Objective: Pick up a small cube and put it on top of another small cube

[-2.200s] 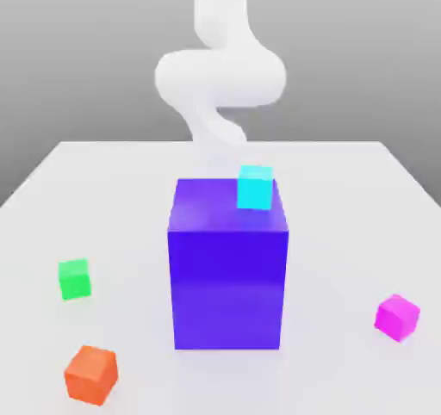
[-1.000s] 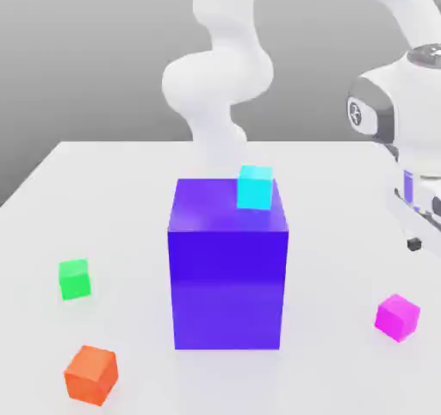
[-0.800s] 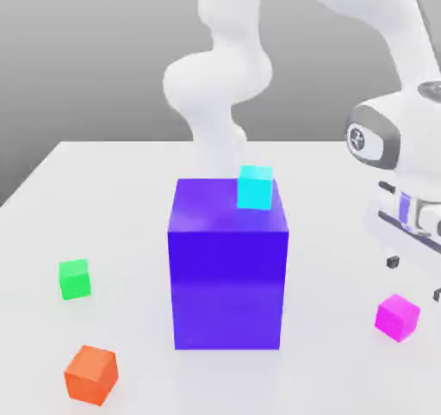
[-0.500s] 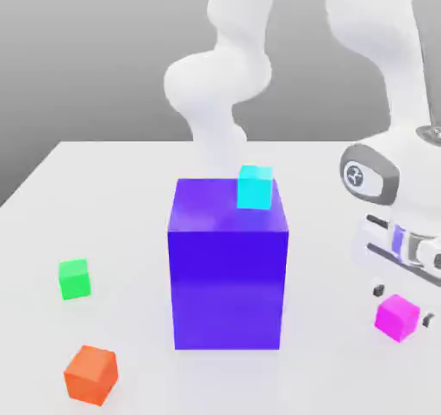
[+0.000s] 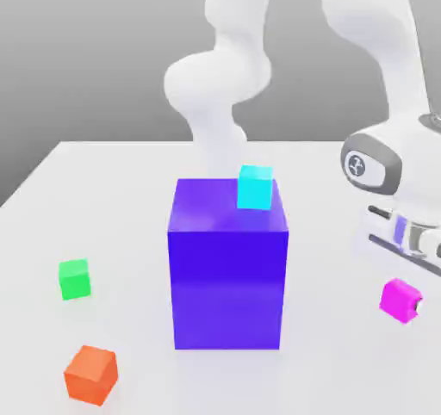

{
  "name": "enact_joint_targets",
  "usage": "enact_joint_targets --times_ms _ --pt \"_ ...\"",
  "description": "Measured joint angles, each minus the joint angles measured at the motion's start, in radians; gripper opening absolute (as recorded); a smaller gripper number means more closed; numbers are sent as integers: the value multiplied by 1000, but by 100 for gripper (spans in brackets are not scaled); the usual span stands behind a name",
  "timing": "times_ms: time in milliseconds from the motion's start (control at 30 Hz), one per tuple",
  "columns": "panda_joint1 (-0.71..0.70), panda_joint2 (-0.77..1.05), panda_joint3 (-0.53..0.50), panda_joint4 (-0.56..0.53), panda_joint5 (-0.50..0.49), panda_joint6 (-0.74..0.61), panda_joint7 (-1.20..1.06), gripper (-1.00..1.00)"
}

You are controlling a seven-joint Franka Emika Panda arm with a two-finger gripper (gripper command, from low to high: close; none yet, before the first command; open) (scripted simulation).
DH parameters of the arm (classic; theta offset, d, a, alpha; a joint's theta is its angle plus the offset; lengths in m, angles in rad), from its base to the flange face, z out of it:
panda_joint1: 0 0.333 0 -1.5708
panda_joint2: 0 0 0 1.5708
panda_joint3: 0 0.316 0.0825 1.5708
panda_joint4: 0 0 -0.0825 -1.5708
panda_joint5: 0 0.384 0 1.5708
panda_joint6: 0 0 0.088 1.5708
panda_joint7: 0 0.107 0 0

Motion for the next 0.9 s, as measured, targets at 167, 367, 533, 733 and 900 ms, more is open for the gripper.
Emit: enact_joint_targets --times_ms 167,367,533,733,900 --pt "-108 -45 -66 21 158 -31 53 -100" --pt "-247 -97 -157 59 393 -53 100 -100" --pt "-383 -147 -217 97 598 -67 124 -100" --pt "-597 -229 -319 46 607 -55 -11 -100" --pt "-743 -312 -401 -28 509 -35 -147 -100"
